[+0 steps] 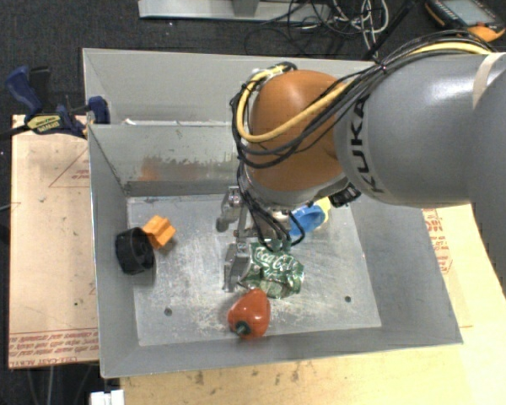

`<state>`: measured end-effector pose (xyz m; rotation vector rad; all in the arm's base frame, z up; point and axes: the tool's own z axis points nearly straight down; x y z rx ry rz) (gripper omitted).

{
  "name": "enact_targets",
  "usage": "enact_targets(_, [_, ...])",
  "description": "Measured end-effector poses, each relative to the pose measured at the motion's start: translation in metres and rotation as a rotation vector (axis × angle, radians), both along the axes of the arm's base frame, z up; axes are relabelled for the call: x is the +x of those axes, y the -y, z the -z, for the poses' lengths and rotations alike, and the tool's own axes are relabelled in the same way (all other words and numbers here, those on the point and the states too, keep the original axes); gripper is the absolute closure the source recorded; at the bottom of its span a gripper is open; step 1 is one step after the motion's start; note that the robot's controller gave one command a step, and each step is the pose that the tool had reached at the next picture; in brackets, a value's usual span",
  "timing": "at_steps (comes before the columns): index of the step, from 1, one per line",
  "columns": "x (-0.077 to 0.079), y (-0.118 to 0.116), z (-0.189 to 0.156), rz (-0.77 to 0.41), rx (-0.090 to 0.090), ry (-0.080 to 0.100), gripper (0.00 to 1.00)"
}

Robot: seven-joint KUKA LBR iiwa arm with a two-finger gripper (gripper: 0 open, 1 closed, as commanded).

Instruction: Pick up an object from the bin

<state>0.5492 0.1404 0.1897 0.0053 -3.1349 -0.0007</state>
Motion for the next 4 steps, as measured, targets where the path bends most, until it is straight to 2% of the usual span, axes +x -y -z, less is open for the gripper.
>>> enact_targets(1, [0.002, 0.001, -0.004, 0.003, 0.001, 0.007, 0.00])
enact_targets(2, [-0.004, 0.035, 0.025, 0.026, 0.005, 0.014, 0.00])
enact_targets(3, [0.001, 0.058, 0.063, -0.047, -0.001, 0.008, 0.00])
enact_targets(4, [0.037, 0.112, 0.111, -0.271, 0.010, 0.005, 1.00])
